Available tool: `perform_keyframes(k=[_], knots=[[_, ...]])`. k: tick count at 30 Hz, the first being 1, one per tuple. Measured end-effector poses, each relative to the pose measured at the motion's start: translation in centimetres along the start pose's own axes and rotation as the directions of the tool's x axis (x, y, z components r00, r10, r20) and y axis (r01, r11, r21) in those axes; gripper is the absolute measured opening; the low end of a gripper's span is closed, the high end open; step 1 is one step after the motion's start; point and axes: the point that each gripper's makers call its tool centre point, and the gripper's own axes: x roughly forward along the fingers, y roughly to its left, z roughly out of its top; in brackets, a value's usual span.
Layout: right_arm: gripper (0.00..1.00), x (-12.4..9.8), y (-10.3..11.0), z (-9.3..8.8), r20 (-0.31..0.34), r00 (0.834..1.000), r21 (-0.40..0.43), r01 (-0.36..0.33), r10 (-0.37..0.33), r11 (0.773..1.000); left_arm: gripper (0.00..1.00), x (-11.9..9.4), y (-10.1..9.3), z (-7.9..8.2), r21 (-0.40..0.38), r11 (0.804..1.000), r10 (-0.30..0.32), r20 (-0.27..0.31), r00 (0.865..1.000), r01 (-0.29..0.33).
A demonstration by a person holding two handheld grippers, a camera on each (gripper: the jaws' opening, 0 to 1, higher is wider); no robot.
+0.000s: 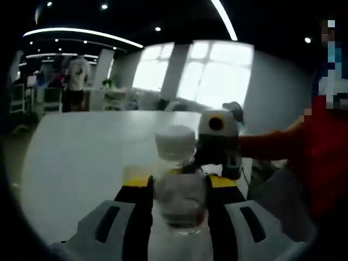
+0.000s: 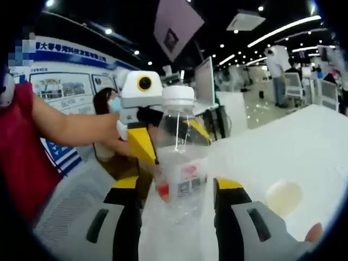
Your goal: Arrange the tabletop items into an orderly group along one side of the table until the central work area is clear of visible clutter.
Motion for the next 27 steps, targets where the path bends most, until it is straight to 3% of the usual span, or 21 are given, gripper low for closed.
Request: perform_keyframes(k=[3, 6, 17, 22, 27], knots=[[0.49, 0.2, 1.2, -0.2, -0.024, 0.997, 0.0, -0.068, 0.068, 0.998, 0.35, -0.2, -0.9, 0.4, 0.003, 0.999, -0.053, 0.01, 0.999, 0.053], [0.48, 0.5, 2.0, 0.3, -0.009, 0.993, 0.002, -0.121, 0.121, 0.993, 0.35, -0.2, -1.7, 0.5, 0.015, 0.995, -0.098, 0.005, 0.995, 0.098], [0.41, 1.7, 2.1, 1.8, 0.048, 0.987, 0.046, -0.157, 0.155, 0.987, 0.35, -1.4, -1.2, 2.4, -0.022, 0.989, -0.14, 0.096, 0.985, 0.143], [0.39, 2.1, 1.9, 1.9, 0.051, 0.986, 0.04, -0.161, 0.159, 0.986, 0.35, -1.7, -1.0, 2.3, 0.0, 0.989, -0.147, 0.087, 0.985, 0.148], [0.38, 2.3, 1.2, 1.9, 0.033, 0.991, -0.057, -0.129, 0.131, 0.99, 0.36, -1.6, -0.7, 2.1, 0.068, 0.986, -0.154, 0.059, 0.986, 0.15]])
